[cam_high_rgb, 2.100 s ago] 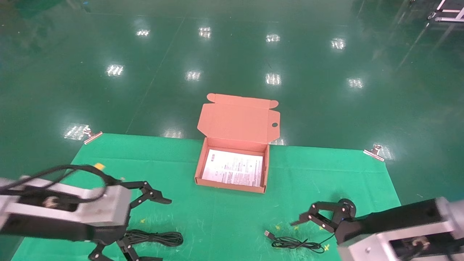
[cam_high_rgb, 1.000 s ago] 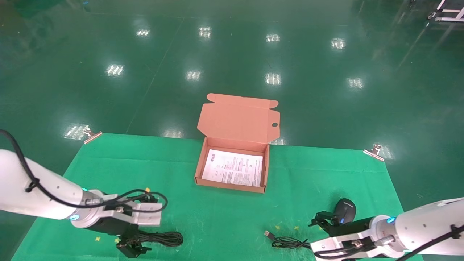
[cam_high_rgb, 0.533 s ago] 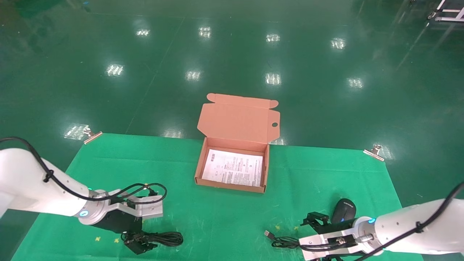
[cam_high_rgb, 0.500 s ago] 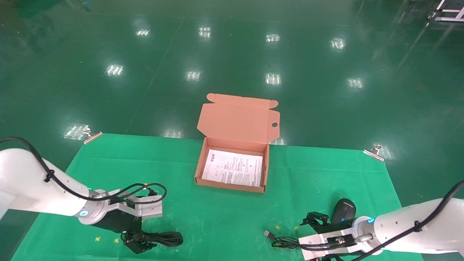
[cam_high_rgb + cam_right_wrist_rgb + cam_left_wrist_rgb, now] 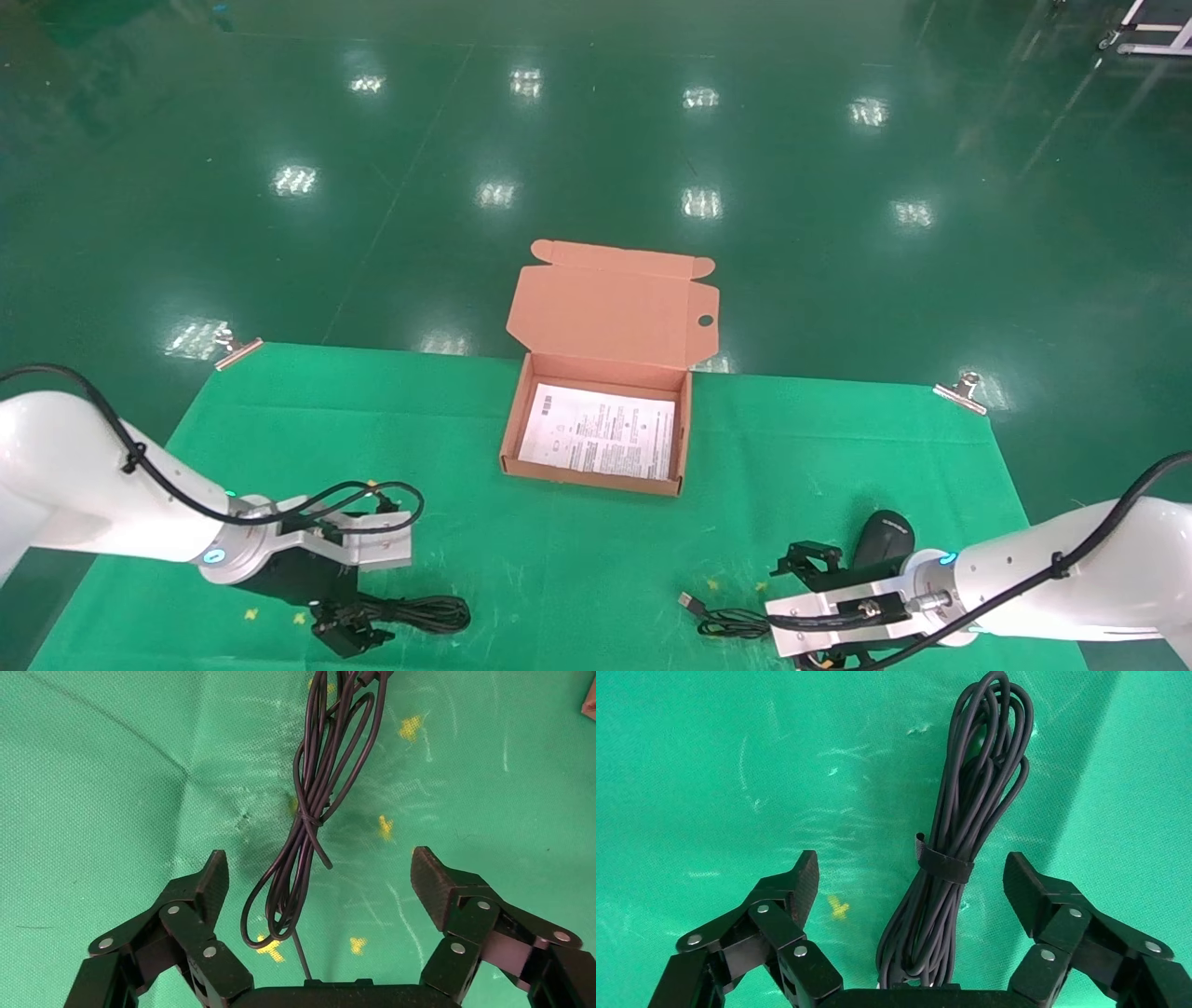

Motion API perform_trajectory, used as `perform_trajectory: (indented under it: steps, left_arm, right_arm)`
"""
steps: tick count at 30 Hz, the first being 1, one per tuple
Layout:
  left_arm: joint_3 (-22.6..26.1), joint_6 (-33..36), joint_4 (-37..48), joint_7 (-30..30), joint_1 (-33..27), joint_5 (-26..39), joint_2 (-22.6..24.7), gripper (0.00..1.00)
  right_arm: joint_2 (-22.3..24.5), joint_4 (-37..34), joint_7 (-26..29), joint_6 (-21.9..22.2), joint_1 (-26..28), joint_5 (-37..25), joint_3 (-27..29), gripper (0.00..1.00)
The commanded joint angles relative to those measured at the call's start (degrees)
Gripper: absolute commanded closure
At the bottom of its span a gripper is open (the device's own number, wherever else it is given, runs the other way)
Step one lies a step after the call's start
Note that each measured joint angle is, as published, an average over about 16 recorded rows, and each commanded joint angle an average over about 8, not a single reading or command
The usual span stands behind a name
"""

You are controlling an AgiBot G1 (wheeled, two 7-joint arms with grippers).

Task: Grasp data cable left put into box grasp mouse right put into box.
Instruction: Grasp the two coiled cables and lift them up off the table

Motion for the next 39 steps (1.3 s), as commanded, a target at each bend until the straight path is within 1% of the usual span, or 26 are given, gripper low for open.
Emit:
perform_trajectory:
  steps: [1,39]
  left_arm:
    - [0.0,0.1,-0.2,-0.2,0.0,0.0,0.0,1.00]
    - [0.1,0.7,-1.6,-0.7,0.1,0.0,-0.4,1.00]
  right_arm:
    - [0.1,0.1,0.1,0.0,0.0,0.0,0.0,1.00]
    - [0.5,1.1,0.4,-0.4,-0.1,-0.1,0.0,1.00]
